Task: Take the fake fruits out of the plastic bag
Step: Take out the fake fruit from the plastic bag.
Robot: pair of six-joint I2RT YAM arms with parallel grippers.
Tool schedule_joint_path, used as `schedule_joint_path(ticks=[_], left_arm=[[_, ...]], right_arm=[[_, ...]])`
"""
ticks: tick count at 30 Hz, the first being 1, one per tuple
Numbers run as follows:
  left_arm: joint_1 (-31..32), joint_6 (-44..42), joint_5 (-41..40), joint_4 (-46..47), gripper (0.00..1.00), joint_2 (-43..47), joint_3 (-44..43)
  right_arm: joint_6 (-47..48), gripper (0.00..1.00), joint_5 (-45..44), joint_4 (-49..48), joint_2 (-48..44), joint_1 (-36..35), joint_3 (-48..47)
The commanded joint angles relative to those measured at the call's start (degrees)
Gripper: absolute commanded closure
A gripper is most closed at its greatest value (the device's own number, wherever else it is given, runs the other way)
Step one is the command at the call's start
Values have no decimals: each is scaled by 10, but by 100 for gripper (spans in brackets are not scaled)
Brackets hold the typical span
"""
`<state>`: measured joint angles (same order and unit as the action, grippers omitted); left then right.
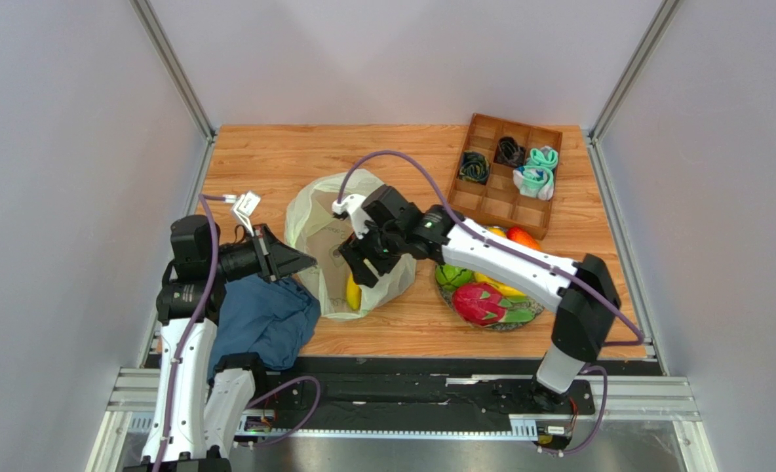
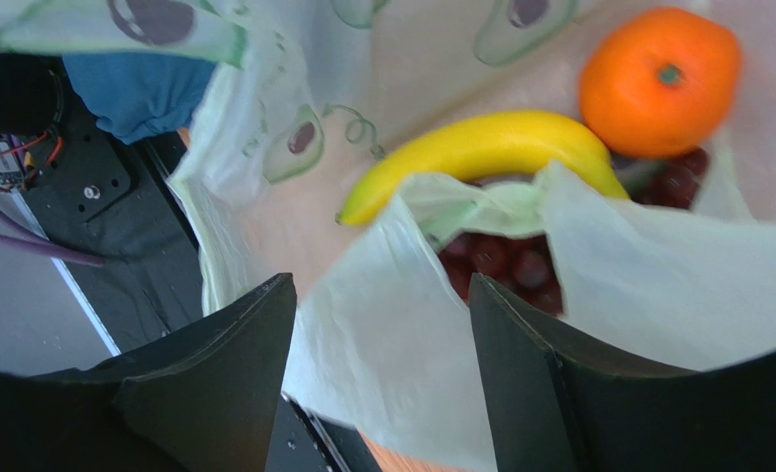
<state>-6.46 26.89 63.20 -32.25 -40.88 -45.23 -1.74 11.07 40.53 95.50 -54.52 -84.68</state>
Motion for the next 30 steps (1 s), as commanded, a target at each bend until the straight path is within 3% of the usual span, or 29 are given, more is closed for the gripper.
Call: schedule_joint_path(ticks=[1,7,12,19,23,27,30], left_arm=[[4,10,-19,10,100,18,-2],[4,26,-51,31,100,37,31],[13,21,-61,33,100,31,7],[17,17,-64,23,100,34,19],[16,15,-67,22,100,37,23],[20,13,-69,21,100,36,28],[28,11,-68,19,100,34,31]], right_arm=[[0,32,1,-36,62,-51,-64],[-7,38,-74,-47,149,-86,-139],[-44,42,-109,-44,180,-98,-145],[-48,45,-239,-43,193,-103,-127],[-92,50,-244,-25,182,-96,-101],[-114,44,-239,-18,194,-96,-105],[-138,45,-259,1,209,-91,-120]])
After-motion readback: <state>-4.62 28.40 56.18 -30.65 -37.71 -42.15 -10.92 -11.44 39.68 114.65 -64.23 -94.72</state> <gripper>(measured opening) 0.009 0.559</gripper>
